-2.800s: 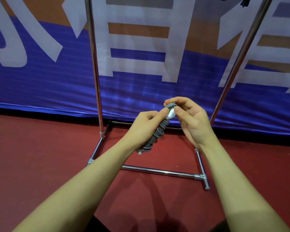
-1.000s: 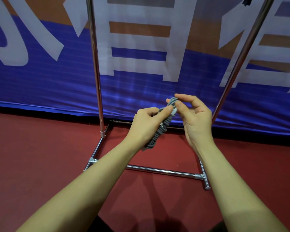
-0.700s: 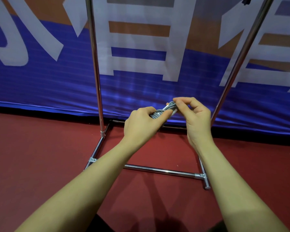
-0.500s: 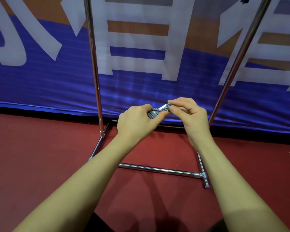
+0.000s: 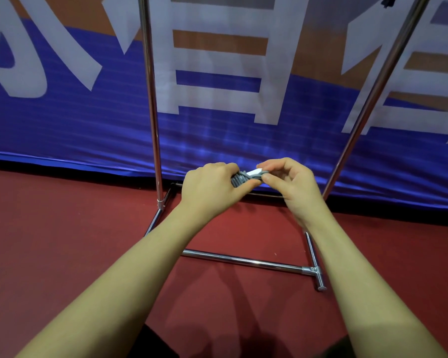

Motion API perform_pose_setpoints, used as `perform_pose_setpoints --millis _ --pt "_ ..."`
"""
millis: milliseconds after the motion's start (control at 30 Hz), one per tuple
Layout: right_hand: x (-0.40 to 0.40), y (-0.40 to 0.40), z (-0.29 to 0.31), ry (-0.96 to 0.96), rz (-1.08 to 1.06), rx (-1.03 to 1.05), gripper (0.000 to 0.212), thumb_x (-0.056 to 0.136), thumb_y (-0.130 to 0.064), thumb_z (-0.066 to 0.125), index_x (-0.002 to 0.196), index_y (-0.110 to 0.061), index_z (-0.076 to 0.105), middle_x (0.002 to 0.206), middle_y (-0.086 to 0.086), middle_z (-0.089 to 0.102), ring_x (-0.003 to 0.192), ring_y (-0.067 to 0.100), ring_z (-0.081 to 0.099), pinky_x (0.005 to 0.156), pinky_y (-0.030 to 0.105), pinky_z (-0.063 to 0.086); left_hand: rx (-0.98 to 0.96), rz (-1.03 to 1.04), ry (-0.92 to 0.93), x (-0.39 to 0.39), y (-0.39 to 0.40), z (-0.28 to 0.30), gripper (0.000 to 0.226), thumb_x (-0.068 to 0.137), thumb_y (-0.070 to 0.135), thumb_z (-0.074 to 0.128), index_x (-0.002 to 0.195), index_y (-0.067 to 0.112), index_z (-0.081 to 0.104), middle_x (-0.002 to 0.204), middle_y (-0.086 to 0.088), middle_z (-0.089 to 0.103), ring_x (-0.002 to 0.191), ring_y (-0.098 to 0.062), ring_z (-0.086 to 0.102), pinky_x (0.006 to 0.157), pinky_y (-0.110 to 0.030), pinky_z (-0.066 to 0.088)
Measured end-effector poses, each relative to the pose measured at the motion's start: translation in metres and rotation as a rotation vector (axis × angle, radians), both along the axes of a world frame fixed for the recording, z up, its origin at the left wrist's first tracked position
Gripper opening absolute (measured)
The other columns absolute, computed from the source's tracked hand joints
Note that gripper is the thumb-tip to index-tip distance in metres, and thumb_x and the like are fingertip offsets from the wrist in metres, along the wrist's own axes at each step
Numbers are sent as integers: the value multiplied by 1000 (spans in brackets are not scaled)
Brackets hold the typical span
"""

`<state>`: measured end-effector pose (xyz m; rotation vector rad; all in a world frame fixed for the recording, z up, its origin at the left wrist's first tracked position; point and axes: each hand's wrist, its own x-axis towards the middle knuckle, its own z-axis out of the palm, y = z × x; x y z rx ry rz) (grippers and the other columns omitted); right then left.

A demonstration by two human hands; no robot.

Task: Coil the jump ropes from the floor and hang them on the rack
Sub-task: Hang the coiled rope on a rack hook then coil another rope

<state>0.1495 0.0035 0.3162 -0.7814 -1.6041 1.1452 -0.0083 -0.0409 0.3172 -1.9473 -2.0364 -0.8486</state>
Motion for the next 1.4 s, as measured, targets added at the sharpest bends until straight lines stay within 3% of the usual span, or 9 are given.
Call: perform_pose_setpoints --millis 333,500,733,800,933,1033,1167,1267,1400 --pt "4 -2 3 -107 14 34 20 84 7 63 79 -12 62 87 3 70 78 9 65 77 20 51 9 -96 174 -15 1 -1 55 81 73 44 88 22 63 79 6 59 75 -17 58 57 -28 29" --pt "1 -3 4 -116 -6 -37 19 86 8 60 76 -9 58 82 4 68 67 1 65 67 13 48 153 -184 215 -19 3 -8 63 75 76 33 67 19 60 56 6 48 49 -20 54 46 -22 21" --pt "-1 -3 3 -240 -46 -30 20 88 -3 60 73 -15 58 83 12 70 78 30 64 82 42 51 160 -266 259 -27 1 -6 59 75 74 37 68 24 67 55 6 56 45 -16 54 45 -14 16" --pt "-1 -4 2 -391 -63 82 17 89 -9 60 75 -19 58 85 13 68 82 35 61 80 38 49 161 -291 267 -28 1 -6 61 74 75 34 73 25 69 59 7 59 50 -16 57 46 -15 17" --pt "-2 -11 1 -537 -104 340 10 92 -10 57 83 -15 56 81 -6 59 81 13 55 73 14 39 19 -274 297 -28 1 -5 72 72 84 26 89 27 67 76 5 66 72 -14 60 49 -26 29" --pt "-4 -12 -1 -540 -116 401 9 92 -11 56 84 -16 55 83 -6 59 80 12 54 75 23 42 -72 -262 294 -26 -2 -1 55 80 75 42 90 26 65 77 3 65 75 -16 58 56 -28 31" --pt "-10 -13 -3 -402 -148 352 13 90 -6 56 81 -15 55 82 -2 62 77 9 55 72 19 43 -86 -226 289 -23 -3 -2 64 78 80 32 90 25 62 77 3 65 76 -17 60 56 -30 32" --pt "-13 -9 0 -230 -207 249 21 89 -5 56 75 -21 55 76 -9 61 76 10 59 73 25 46 -131 -229 191 -18 -6 -6 53 84 71 41 98 22 54 91 6 63 85 -18 59 62 -30 32" --pt "-12 -8 2 -190 -228 249 22 89 -7 58 76 -25 55 78 -10 62 80 12 61 76 29 48 -173 -246 94 -17 -7 -5 48 85 64 49 110 24 53 104 7 63 96 -19 59 70 -31 39"
